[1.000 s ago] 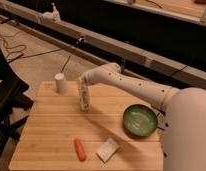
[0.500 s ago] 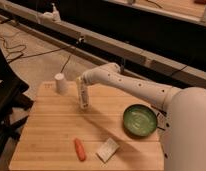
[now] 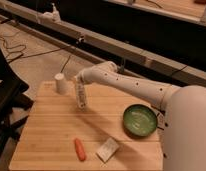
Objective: Stand the bottle upright
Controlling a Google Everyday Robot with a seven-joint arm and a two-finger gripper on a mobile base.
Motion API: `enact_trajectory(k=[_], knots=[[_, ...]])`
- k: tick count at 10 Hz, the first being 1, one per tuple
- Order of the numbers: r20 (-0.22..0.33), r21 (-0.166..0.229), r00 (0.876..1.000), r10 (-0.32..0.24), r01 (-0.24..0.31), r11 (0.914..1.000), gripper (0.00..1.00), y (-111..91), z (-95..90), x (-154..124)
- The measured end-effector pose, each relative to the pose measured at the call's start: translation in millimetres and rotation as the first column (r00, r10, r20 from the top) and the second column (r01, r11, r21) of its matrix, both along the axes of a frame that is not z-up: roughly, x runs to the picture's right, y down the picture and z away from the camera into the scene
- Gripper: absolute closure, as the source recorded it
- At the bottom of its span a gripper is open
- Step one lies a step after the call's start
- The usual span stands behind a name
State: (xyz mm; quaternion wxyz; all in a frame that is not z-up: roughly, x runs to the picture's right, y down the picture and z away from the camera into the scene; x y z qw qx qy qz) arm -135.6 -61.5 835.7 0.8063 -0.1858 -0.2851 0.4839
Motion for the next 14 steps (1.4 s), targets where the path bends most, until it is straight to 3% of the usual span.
enact_trajectory(k=[7, 14], knots=[[0.021, -0.011, 1.000, 0.019, -0.019, 0.9998, 1.00, -2, -4.3, -1], [0.114, 0.008, 0.991, 0.072, -0.074, 0.9973, 1.00, -8, -6.8, -8]])
